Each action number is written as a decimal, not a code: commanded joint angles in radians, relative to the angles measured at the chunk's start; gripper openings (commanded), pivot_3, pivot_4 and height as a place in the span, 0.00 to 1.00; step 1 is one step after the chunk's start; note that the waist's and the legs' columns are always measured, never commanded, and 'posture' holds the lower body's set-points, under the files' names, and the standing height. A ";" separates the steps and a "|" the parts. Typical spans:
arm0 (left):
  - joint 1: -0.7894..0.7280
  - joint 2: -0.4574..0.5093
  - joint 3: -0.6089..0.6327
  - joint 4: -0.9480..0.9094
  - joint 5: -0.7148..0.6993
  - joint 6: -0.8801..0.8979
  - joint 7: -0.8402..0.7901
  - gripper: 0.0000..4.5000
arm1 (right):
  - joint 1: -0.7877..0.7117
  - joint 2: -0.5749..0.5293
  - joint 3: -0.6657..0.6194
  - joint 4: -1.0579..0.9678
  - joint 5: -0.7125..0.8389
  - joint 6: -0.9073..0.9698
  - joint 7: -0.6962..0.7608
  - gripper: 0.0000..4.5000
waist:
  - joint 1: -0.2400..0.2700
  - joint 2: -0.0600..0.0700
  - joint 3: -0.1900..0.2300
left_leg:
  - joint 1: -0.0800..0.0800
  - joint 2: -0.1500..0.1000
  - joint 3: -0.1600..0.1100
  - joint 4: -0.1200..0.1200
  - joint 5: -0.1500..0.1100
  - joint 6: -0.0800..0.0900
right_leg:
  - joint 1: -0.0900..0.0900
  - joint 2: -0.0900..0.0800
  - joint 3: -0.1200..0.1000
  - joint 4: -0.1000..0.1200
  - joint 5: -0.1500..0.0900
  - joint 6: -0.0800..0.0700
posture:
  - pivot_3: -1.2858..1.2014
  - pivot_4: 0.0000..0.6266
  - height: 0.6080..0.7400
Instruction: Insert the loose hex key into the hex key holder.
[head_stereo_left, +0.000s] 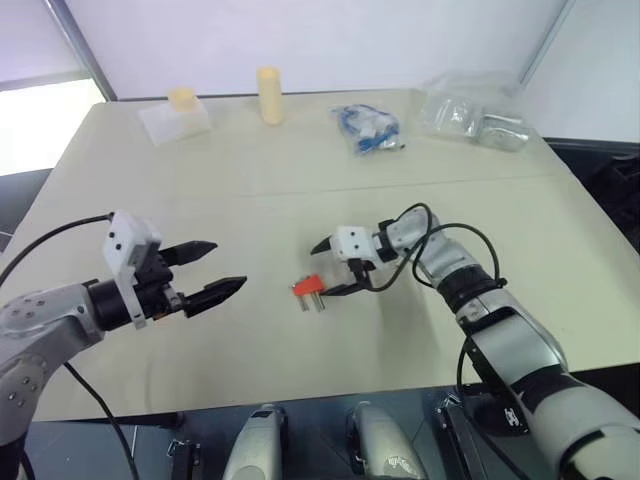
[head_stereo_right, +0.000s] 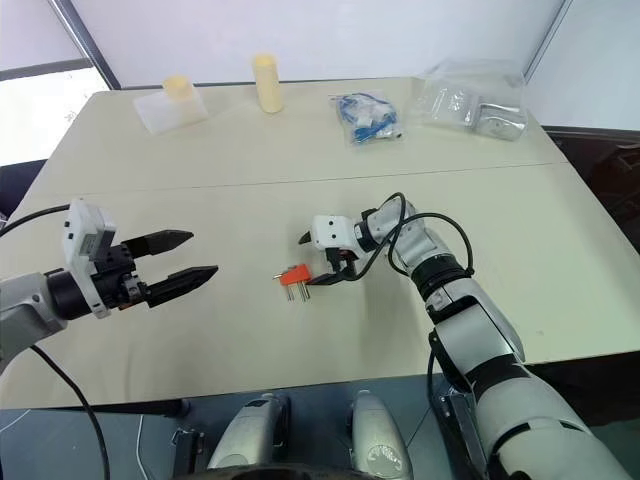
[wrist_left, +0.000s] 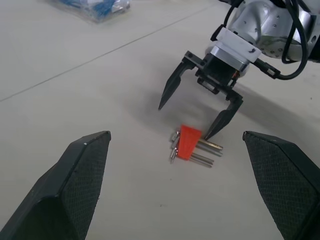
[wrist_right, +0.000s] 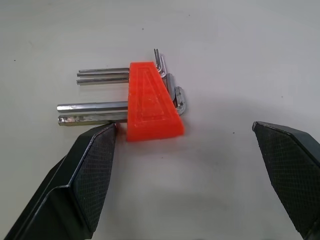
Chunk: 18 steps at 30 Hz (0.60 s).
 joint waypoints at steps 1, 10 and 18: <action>0.007 0.003 0.027 -0.029 0.002 -0.019 0.010 1.00 | -0.015 0.024 0.014 0.053 -0.044 -0.024 -0.009 0.94 | 0.000 0.000 0.000 | 0.000 0.000 0.000 0.000 0.000 0.000 | 0.000 0.000 0.000 0.000 0.000 0.000 | 0.52 0.24 1.00; 0.034 0.000 0.040 -0.045 0.010 -0.032 0.030 1.00 | -0.009 0.041 0.028 0.144 -0.086 -0.058 -0.011 0.01 | 0.001 0.000 0.000 | 0.005 0.000 0.000 0.000 0.000 0.000 | 0.005 0.000 0.000 0.000 0.000 -0.001 | 0.52 0.24 1.00; 0.025 -0.002 0.008 -0.014 0.037 -0.060 0.011 1.00 | 0.085 -0.009 -0.010 -0.029 -0.050 -0.034 0.005 0.01 | 0.003 0.000 -0.001 | 0.006 0.000 0.000 -0.001 0.000 0.000 | 0.006 0.000 0.000 0.000 0.000 -0.001 | 0.52 0.24 1.00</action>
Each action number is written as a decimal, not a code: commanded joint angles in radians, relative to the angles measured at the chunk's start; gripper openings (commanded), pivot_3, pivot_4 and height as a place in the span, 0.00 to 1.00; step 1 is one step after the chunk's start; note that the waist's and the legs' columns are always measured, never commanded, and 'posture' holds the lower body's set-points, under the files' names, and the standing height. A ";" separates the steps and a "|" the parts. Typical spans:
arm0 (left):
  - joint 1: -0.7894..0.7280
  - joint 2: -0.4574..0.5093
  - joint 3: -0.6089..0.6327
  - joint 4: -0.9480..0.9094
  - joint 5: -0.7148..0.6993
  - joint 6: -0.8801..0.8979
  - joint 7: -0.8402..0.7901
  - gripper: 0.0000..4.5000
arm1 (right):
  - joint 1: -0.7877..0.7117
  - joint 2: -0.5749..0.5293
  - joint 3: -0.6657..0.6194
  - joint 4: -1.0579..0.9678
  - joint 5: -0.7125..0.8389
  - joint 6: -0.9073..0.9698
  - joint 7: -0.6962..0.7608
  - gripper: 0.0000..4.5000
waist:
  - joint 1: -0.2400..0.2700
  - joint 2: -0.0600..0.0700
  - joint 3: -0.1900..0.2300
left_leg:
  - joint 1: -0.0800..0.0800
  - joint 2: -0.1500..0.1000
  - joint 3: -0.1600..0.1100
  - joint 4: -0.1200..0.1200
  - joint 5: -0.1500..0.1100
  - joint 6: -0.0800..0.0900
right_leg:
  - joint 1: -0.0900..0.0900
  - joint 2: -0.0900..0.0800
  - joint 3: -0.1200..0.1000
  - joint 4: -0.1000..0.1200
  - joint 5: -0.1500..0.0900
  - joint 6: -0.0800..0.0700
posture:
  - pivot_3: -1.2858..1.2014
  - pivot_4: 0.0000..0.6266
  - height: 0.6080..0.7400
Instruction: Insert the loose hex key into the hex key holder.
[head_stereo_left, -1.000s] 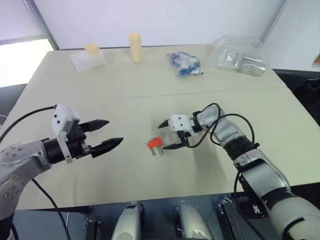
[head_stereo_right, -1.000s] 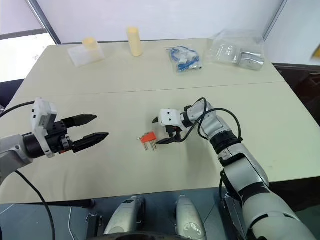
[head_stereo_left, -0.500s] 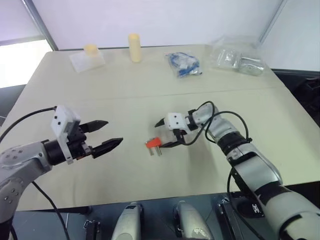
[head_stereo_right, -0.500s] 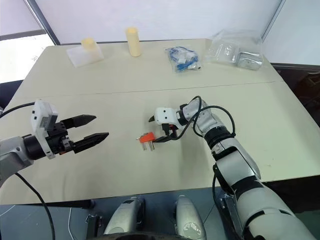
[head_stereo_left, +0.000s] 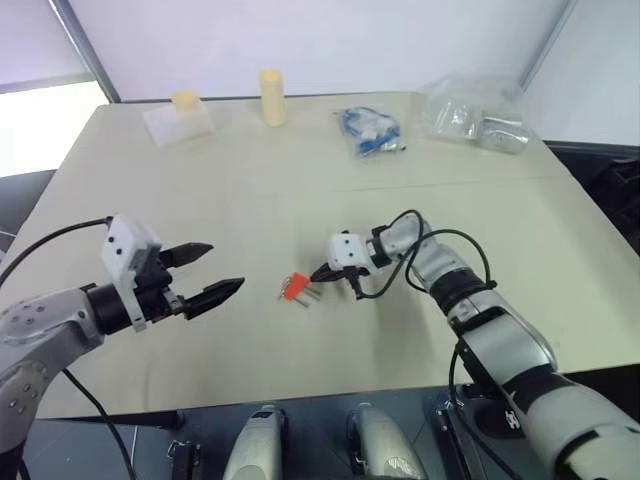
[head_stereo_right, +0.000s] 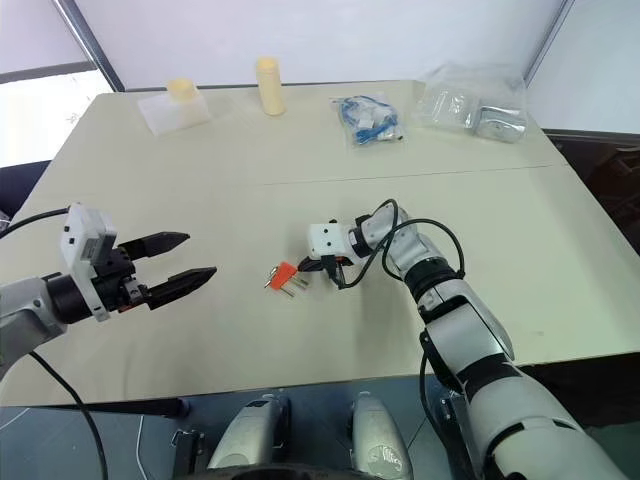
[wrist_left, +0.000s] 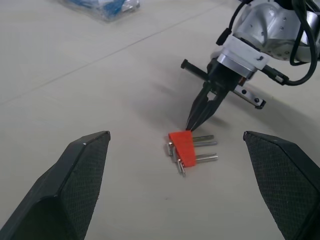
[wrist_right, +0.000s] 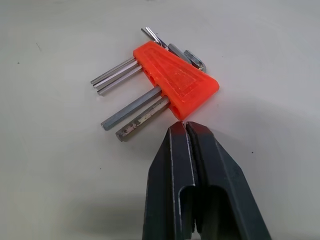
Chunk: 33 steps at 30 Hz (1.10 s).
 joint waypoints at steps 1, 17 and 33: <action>-0.014 -0.001 0.001 0.004 0.015 -0.034 -0.015 1.00 | 0.057 -0.044 0.007 -0.072 -0.015 0.039 0.025 0.01 | 0.003 0.000 0.000 | 0.000 0.000 0.000 0.000 0.000 0.000 | 0.000 0.000 0.000 0.000 0.000 0.000 | 0.52 0.24 1.00; -0.060 -0.002 -0.064 0.048 0.073 -0.072 -0.061 1.00 | 0.220 -0.102 0.031 -0.481 0.039 0.308 0.076 0.01 | 0.005 0.000 0.000 | -0.004 -0.001 0.000 0.000 0.000 0.000 | -0.003 -0.001 0.000 -0.001 0.000 0.000 | 0.52 0.24 1.00; -0.056 -0.005 -0.069 0.049 0.085 -0.078 -0.071 1.00 | 0.283 0.001 0.076 -0.616 0.041 0.440 -0.026 0.01 | -0.001 0.000 0.000 | -0.004 0.001 0.000 -0.001 0.000 0.000 | -0.005 0.000 0.000 -0.001 0.000 0.000 | 0.52 0.24 1.00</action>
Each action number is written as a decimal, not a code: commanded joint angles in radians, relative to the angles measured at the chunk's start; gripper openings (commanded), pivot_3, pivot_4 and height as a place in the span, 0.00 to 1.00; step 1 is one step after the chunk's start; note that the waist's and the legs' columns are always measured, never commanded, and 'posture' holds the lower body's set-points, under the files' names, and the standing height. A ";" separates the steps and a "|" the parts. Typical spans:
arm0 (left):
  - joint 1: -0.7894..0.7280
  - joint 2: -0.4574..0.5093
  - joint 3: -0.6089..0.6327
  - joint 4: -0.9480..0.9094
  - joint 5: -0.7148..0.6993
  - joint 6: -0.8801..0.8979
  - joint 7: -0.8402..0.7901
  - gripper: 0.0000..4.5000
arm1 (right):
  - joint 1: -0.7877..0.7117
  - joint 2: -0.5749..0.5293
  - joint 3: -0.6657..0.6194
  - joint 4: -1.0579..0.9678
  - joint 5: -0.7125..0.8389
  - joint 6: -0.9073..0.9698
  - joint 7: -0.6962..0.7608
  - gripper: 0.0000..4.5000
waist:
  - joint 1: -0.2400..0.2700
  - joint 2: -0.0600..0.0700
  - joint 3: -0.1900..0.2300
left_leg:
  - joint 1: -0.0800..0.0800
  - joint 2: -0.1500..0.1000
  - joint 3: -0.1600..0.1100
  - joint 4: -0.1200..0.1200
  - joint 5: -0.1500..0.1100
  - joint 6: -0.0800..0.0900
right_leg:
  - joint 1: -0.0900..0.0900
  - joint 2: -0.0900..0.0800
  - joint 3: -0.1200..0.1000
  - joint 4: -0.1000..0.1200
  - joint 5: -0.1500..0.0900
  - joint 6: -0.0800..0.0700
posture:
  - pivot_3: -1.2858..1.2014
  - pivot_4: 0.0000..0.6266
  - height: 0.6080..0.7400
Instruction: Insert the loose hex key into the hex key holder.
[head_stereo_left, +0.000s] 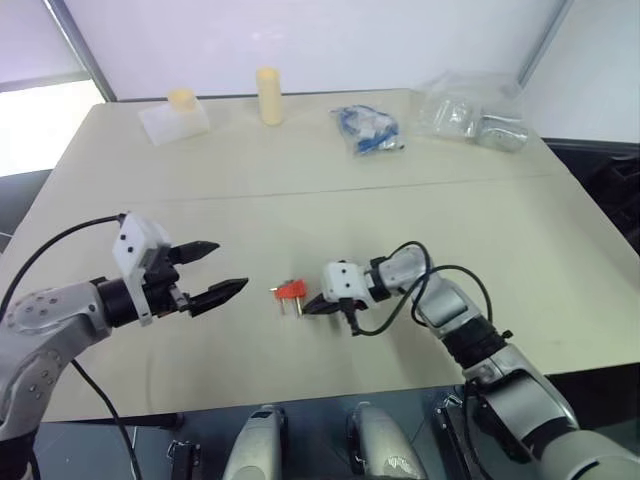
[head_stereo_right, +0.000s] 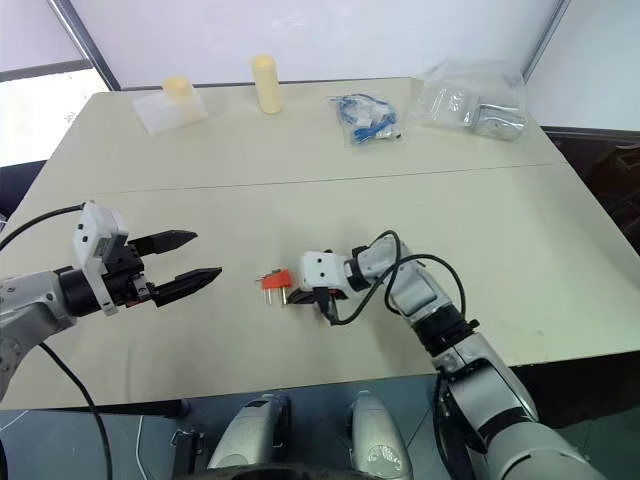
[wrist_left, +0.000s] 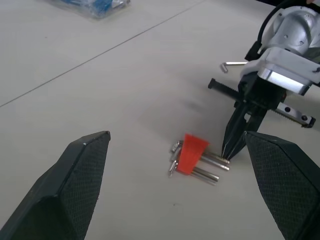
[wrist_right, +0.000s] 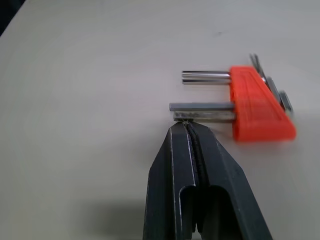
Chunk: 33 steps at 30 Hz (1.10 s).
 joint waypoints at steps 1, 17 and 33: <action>-0.008 -0.005 0.009 -0.017 0.002 -0.017 0.002 1.00 | -0.008 0.035 0.031 0.008 -0.008 0.001 -0.024 0.01 | 0.000 0.000 0.000 | 0.000 0.000 0.000 0.000 0.000 0.000 | 0.000 0.000 0.000 0.000 0.000 0.000 | 0.52 0.24 1.00; -0.021 -0.010 -0.001 -0.009 0.013 -0.017 -0.002 1.00 | 0.002 -0.110 0.002 -0.179 0.040 0.082 0.023 0.06 | 0.005 0.000 0.000 | -0.002 -0.001 0.000 0.001 0.000 0.000 | -0.001 -0.001 0.000 -0.001 0.000 0.000 | 0.52 0.24 1.00; -0.015 -0.014 -0.012 -0.006 0.036 -0.027 -0.018 1.00 | 0.040 0.016 -0.090 -0.137 0.111 0.230 -0.203 0.64 | 0.003 0.000 0.000 | -0.003 -0.001 0.000 0.000 0.000 0.000 | -0.002 -0.001 0.000 -0.001 0.000 0.000 | 0.52 0.24 1.00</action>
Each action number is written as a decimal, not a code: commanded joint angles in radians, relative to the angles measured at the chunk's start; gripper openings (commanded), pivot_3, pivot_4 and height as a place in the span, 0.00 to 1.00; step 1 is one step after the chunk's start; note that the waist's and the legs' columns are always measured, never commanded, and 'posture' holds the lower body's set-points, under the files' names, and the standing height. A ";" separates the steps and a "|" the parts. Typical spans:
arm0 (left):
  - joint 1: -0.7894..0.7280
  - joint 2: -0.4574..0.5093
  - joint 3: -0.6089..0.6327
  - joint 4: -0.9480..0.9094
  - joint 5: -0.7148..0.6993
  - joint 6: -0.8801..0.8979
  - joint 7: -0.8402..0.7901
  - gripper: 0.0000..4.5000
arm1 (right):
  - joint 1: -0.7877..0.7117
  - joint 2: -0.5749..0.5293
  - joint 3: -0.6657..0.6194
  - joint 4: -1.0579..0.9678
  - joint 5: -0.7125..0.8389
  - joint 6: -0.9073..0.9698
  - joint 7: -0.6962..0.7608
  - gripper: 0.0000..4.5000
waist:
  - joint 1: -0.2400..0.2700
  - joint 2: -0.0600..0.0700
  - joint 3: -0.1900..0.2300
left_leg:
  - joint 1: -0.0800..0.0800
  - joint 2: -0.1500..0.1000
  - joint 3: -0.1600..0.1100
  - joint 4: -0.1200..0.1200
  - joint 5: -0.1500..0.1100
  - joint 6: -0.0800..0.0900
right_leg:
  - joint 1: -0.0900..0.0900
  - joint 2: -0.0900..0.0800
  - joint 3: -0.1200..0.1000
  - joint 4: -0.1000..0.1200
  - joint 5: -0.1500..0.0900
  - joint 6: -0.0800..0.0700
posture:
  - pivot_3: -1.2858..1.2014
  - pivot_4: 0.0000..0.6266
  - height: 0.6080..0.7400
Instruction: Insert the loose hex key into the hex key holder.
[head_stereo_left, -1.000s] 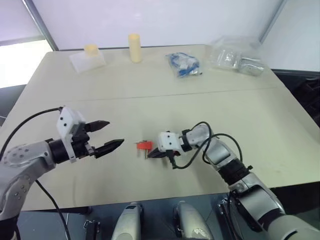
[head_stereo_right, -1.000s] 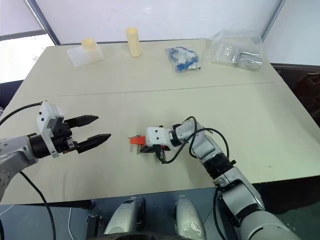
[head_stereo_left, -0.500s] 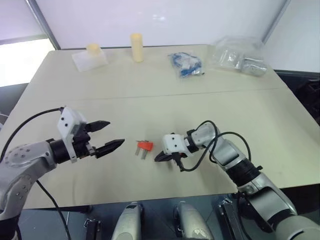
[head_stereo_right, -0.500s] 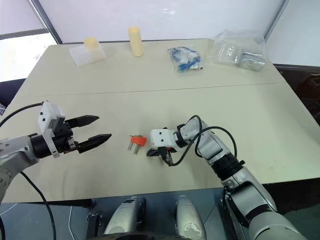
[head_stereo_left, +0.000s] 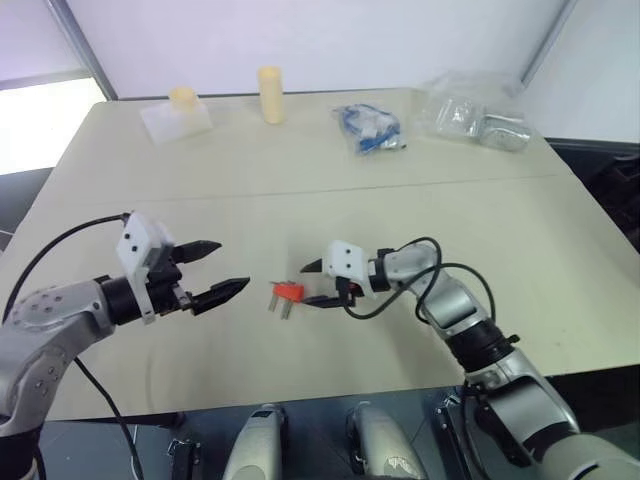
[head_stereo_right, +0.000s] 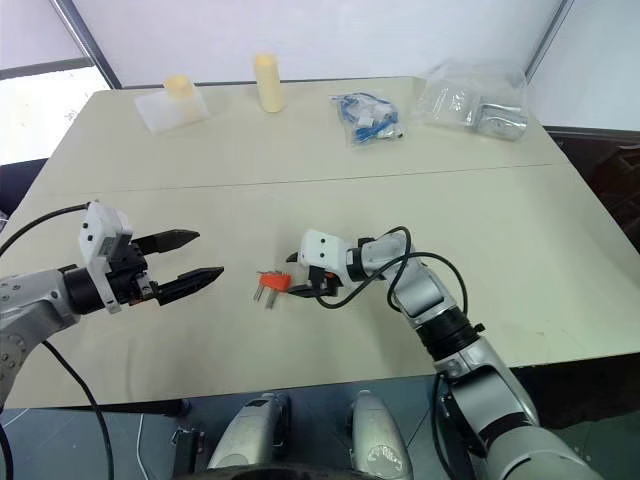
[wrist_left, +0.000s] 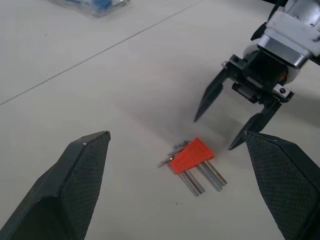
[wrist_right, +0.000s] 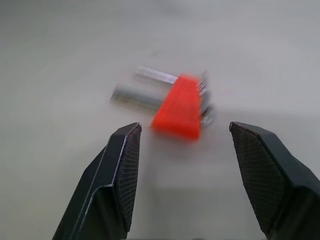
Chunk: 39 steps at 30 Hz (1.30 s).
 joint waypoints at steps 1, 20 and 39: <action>0.004 -0.001 0.007 -0.023 0.006 -0.021 -0.003 1.00 | 0.010 0.008 -0.013 -0.023 0.039 0.058 -0.002 0.64 | 0.002 0.000 0.000 | 0.000 0.000 0.000 0.000 0.000 0.000 | 0.000 0.000 0.000 0.000 0.000 0.000 | 0.52 0.24 1.00; 0.003 0.009 0.017 -0.040 -0.005 -0.008 0.007 1.00 | 0.026 0.005 0.033 0.018 0.017 0.044 -0.021 0.64 | 0.000 0.000 0.000 | 0.000 0.000 0.000 0.000 0.000 0.000 | -0.001 0.000 0.000 0.000 0.000 0.000 | 0.52 0.24 1.00; 0.001 0.010 0.017 -0.037 -0.003 -0.005 0.011 1.00 | 0.030 0.047 0.041 0.110 -0.032 -0.036 -0.124 0.35 | -0.002 0.000 0.000 | 0.000 0.000 0.000 0.000 0.000 0.000 | 0.000 0.001 0.000 0.001 0.000 0.000 | 0.52 0.24 1.00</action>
